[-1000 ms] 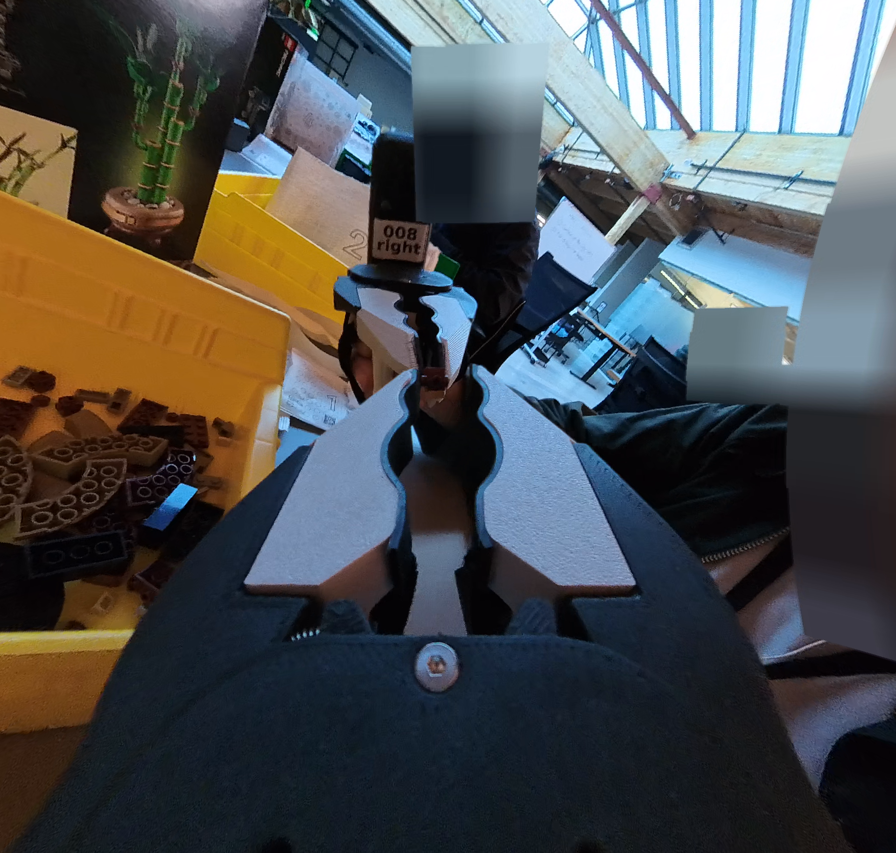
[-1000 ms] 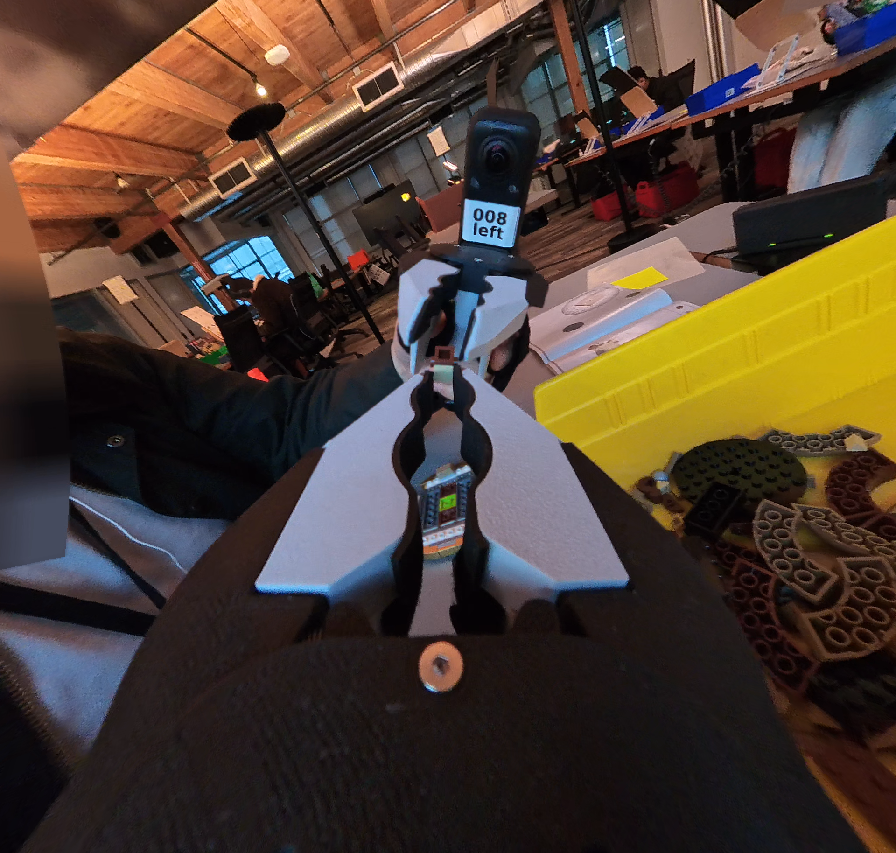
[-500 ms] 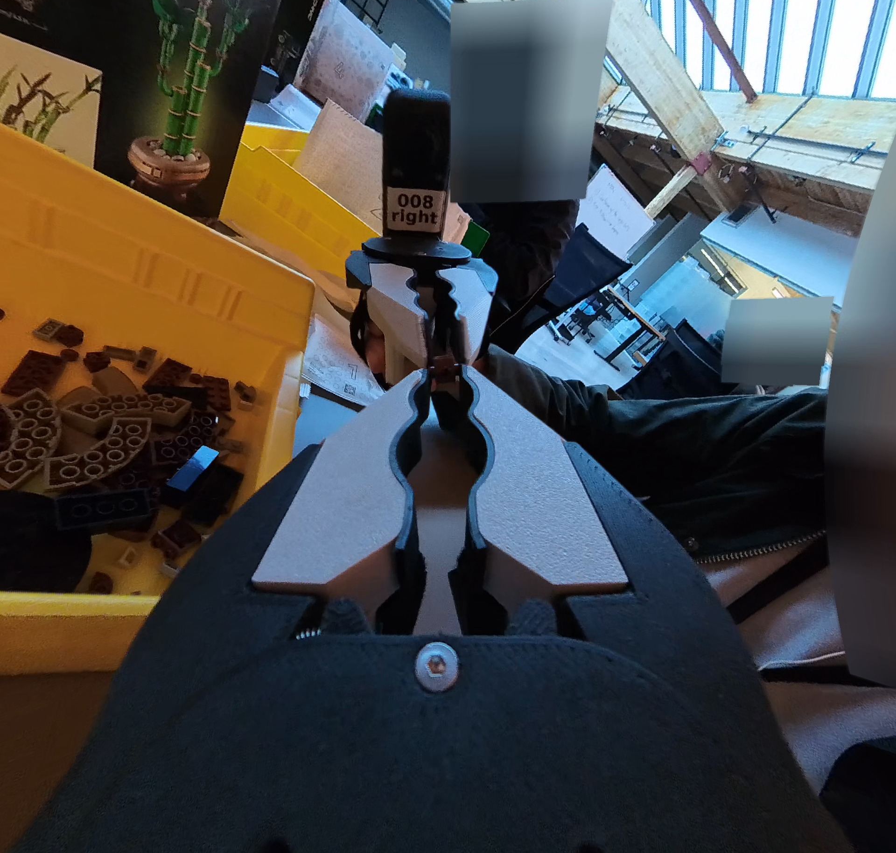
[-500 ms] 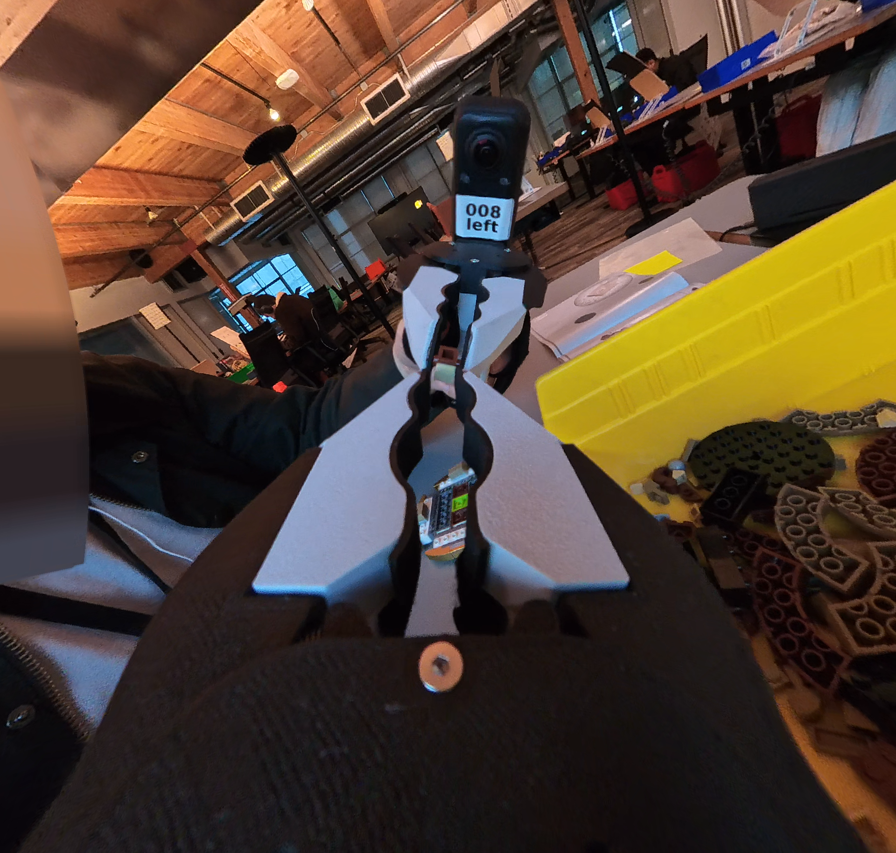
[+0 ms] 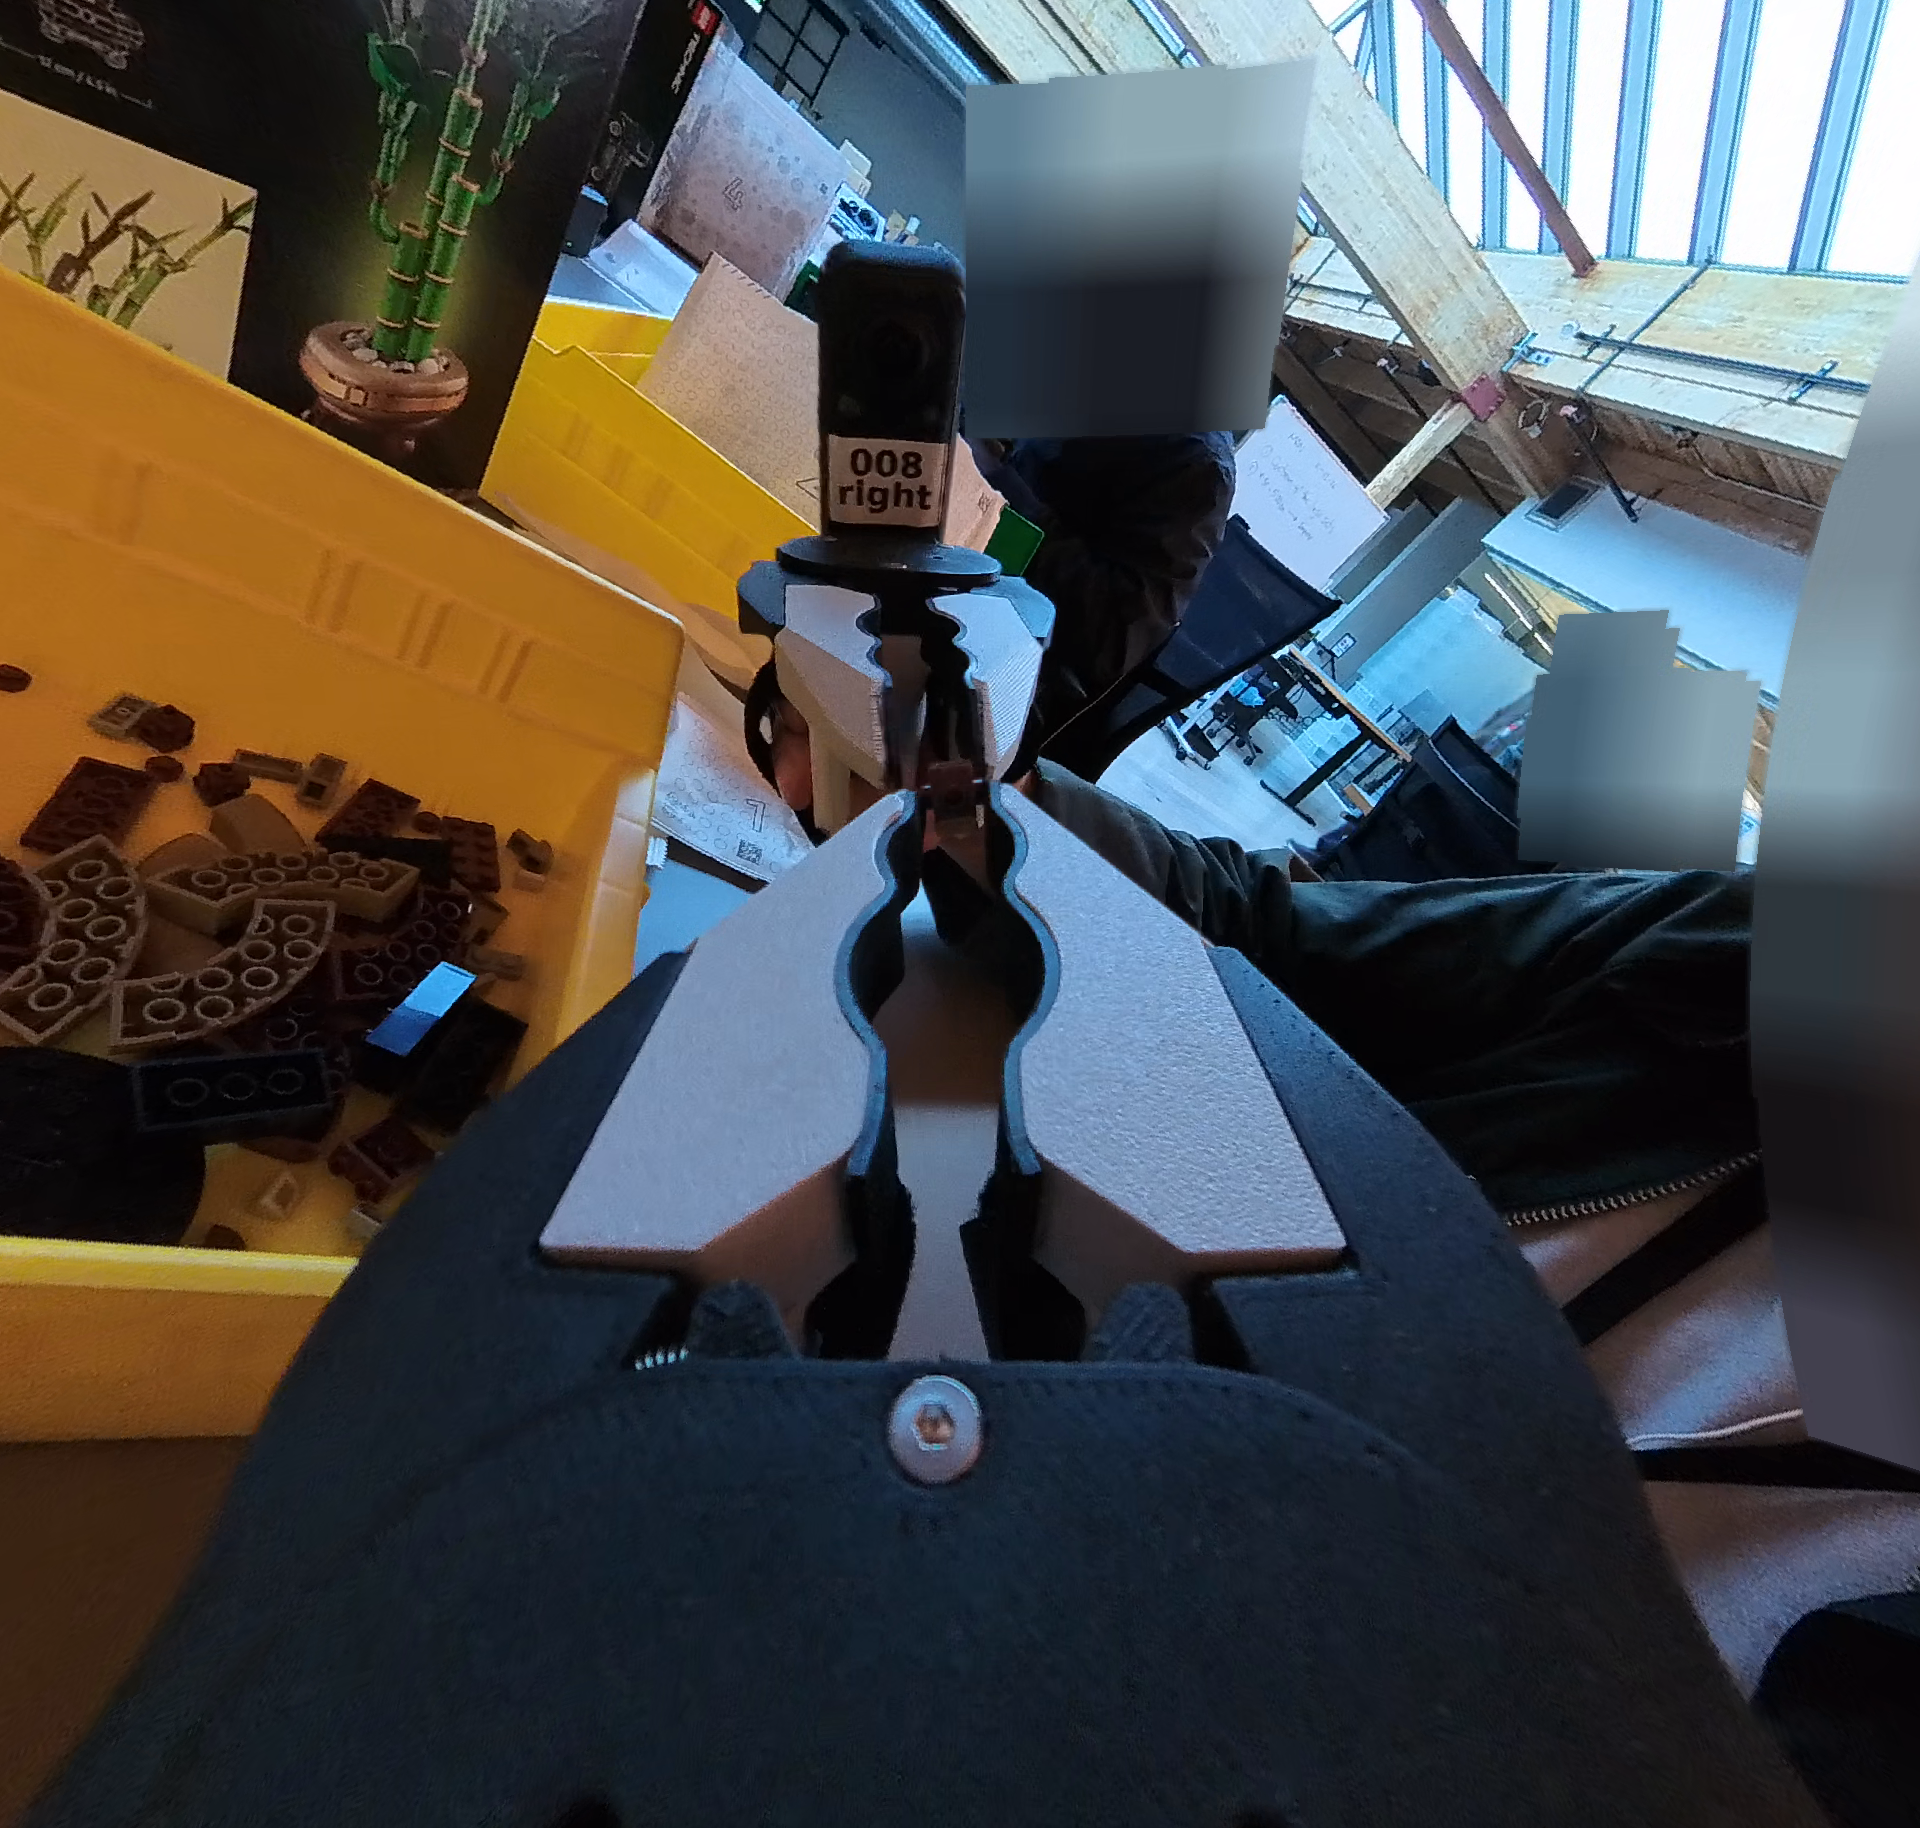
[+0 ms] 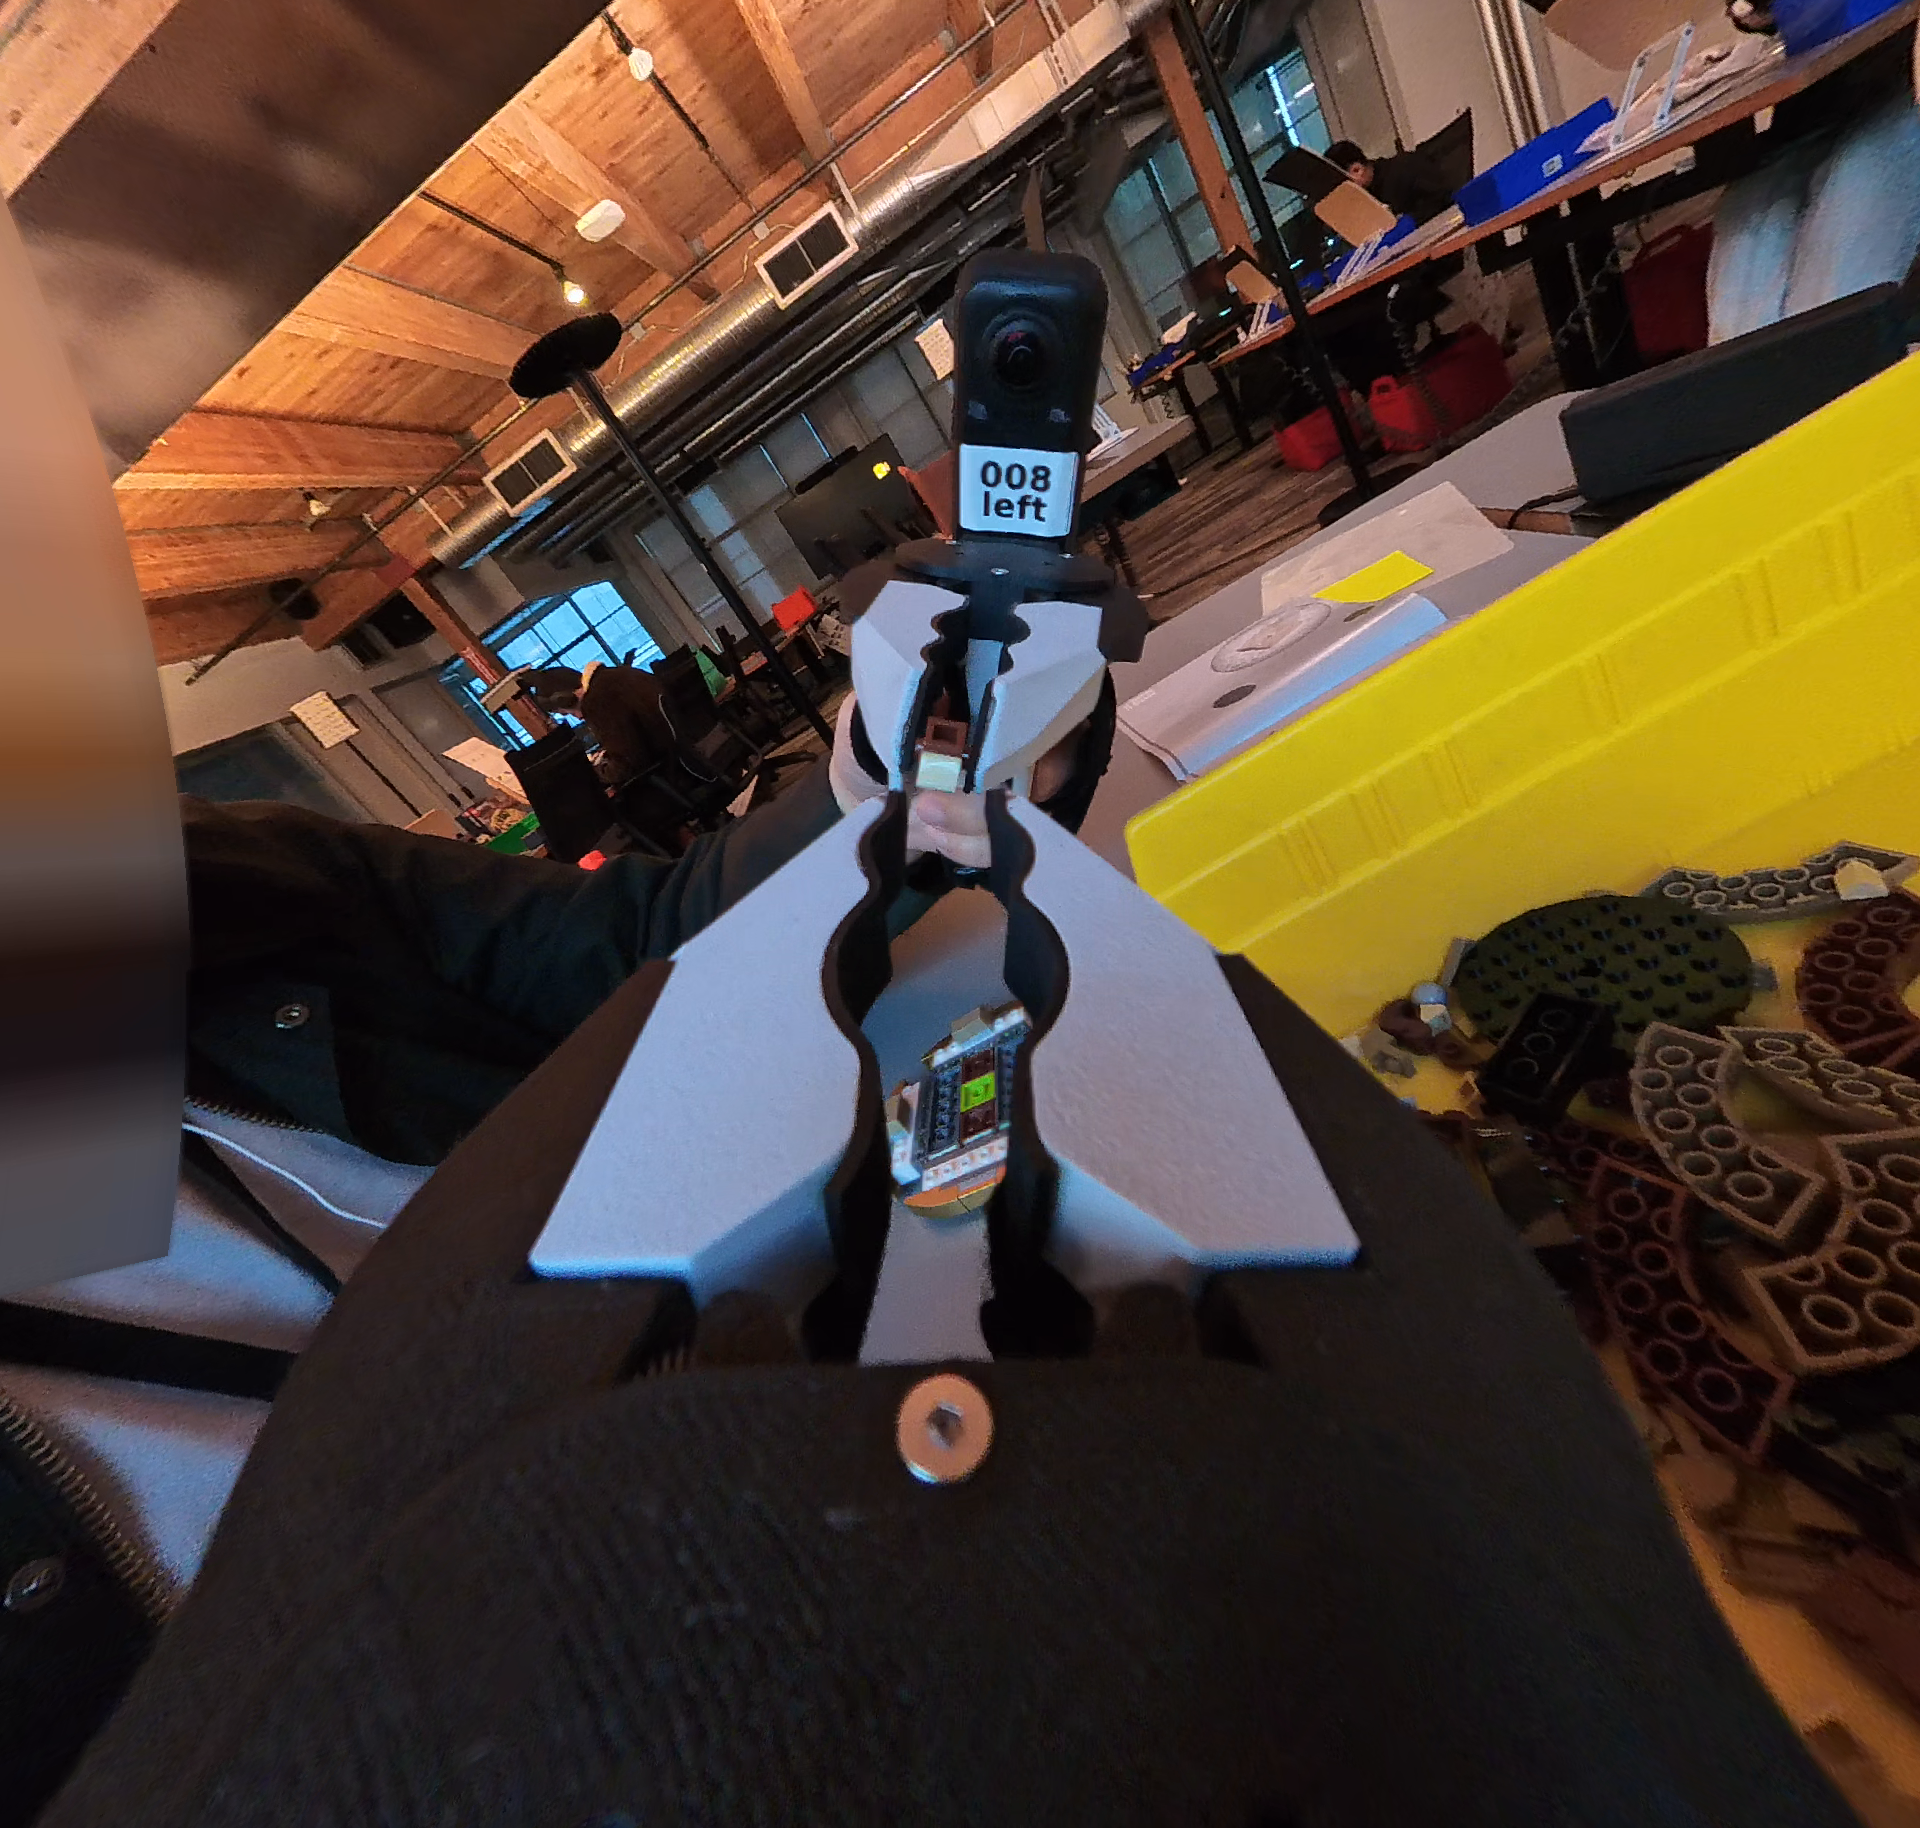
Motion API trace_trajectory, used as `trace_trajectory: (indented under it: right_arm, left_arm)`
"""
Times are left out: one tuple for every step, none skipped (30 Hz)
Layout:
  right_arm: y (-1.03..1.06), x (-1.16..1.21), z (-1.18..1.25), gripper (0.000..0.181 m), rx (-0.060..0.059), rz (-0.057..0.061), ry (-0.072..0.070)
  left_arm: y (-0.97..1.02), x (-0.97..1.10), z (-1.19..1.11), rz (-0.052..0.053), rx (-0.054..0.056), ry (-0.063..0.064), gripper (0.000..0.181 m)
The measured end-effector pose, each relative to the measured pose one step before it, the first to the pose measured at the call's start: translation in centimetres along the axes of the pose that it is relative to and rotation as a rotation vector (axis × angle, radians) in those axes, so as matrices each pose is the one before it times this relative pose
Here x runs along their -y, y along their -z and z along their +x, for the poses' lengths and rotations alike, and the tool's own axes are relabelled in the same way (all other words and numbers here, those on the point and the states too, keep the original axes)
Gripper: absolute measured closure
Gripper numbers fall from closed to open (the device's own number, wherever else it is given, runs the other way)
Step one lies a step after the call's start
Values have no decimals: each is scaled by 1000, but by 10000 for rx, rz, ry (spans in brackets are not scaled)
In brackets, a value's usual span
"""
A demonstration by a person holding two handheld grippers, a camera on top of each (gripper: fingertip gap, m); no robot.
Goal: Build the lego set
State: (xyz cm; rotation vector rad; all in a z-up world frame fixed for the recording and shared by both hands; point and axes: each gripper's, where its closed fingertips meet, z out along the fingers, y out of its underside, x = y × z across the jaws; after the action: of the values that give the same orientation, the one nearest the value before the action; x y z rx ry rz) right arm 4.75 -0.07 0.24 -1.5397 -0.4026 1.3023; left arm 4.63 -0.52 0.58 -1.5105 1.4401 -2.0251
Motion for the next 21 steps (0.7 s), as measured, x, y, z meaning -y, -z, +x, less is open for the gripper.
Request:
trace_trajectory:
  right_arm:
    - [3, 19, -8, 168, -22, 4, 24]
    - [-1, 2, 24, 168, -21, -16, -15]
    - [-12, -54, 63, 168, -43, -31, -10]
    - [-46, -94, 68, 168, -35, -44, -3]
    - [-57, -110, 42, 168, -16, -53, -25]
    - [-78, -105, 11, 168, 12, -56, -40]
    - [-83, -120, -61, 168, 45, -54, -35]
    - [-84, -92, -77, 168, 44, -41, -25]
    - [-88, -63, -47, 168, 27, -31, -25]
    - [-56, -49, -39, 168, 16, -28, -21]
    - [13, -20, 69, 170, -55, -11, 1]
    - [10, -12, 43, 174, -28, -15, 12]
    - [-4, -64, 51, 176, -31, -46, 4]
    - [12, -32, 77, 176, -39, -22, -22]
    - [-2, -44, 86, 176, -46, -27, -11]
    - [6, -114, 110, 176, -72, -77, -6]
    - [7, -146, 121, 176, -113, -147, 67]
    - [21, -116, 154, 176, -182, -163, 133]
    - [32, -35, 107, 176, -177, -137, 90]
    - [62, 145, -161, 176, 3, -19, 32]
    - [31, 268, -207, 176, 52, 66, -55]
  left_arm:
    - [-26, -42, 13, -27, -14, 5, 172]
    - [-33, -59, 11, -33, -3, 5, 172]
    - [-43, -68, -56, -38, 41, -7, 172]
    - [-33, -62, -47, -29, 34, -19, 172]
    - [-45, -80, -14, -35, 7, 4, 172]
    - [-41, -65, -52, -40, 27, 29, 172]
    - [-35, -80, -107, -46, 61, 2, 172]
    - [-48, -129, -96, -63, 69, -39, 172]
    - [-53, -133, -115, -78, 81, -40, 172]
    - [-30, -91, -78, -59, 63, -40, 172]
    - [-5, -11, 5, -9, 20, -24, 172]
    - [-34, -29, 89, -24, -40, -2, 172]
    - [-30, -53, -54, -36, 43, -7, 172]
    - [8, -18, -83, -9, 71, -35, 172]
    - [-10, -55, -98, -29, 73, -28, 172]
    - [-20, -114, -122, -77, 86, -34, 172]
    - [-17, -94, -126, -77, 109, -55, 172]
    - [-31, -58, -166, -52, 169, -93, 172]
    - [-25, 52, 46, 20, 46, -102, 172]
    - [0, 214, 235, 101, -78, -6, 172]
    - [20, 274, 159, 134, -63, 112, 172]
